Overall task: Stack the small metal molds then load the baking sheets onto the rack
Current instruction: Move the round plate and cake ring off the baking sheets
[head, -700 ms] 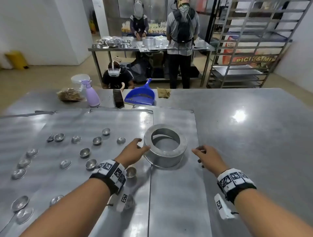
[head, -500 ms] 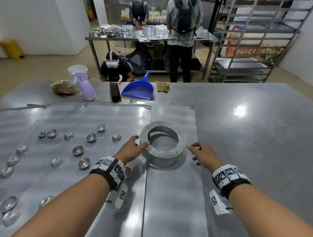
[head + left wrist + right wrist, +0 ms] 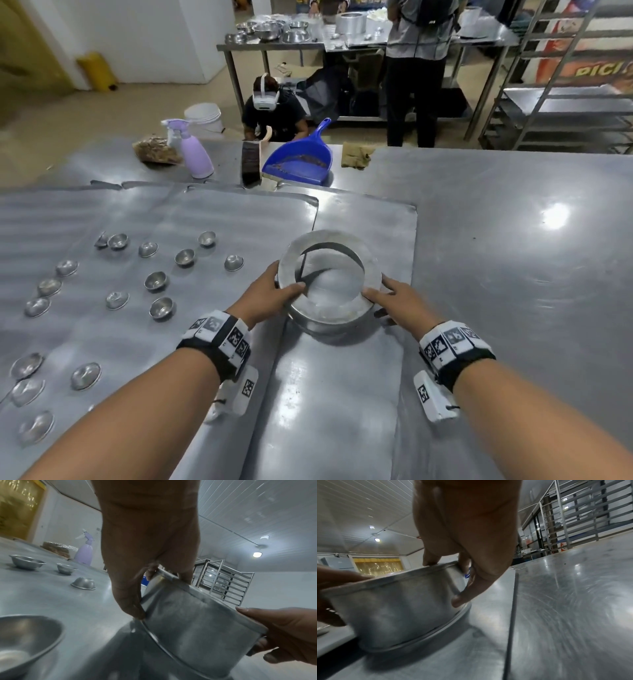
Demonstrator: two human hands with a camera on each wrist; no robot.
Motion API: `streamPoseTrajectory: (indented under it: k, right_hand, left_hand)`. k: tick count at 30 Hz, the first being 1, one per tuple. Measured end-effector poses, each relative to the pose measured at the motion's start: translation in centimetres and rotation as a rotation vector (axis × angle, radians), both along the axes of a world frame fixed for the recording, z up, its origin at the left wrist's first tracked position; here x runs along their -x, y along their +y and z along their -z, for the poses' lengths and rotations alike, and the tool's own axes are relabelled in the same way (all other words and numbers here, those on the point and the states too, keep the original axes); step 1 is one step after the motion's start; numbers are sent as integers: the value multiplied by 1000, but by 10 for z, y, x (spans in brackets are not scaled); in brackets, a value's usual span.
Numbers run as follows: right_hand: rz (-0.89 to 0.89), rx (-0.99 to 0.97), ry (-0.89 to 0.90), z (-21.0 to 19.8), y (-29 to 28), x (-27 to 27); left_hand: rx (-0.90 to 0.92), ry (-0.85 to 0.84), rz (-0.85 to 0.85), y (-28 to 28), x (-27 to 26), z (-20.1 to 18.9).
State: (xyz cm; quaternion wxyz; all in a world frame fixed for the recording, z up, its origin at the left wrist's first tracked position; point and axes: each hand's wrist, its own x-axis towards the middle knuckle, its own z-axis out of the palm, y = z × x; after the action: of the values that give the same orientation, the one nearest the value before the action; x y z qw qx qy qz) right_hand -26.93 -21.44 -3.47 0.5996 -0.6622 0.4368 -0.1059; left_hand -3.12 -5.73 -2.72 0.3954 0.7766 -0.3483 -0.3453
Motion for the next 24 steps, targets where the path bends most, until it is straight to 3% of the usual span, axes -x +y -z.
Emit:
streamPoseTrajectory:
  k: [3,10,16,24]
  right_hand:
    - [26,71,-108,-2,-12,12]
    - [310,-24,-376,-24,-19,37]
    - [363,58,-336,-12,-8,58]
    - [397,88,-319,-11,21,74]
  left_hand:
    - [78,-46,-26,-11,11,-2]
    - [261,281,-158,-34,48,-13]
    - [278,350,-155,-23,74,0]
    - [274,279,-135,2,90,10]
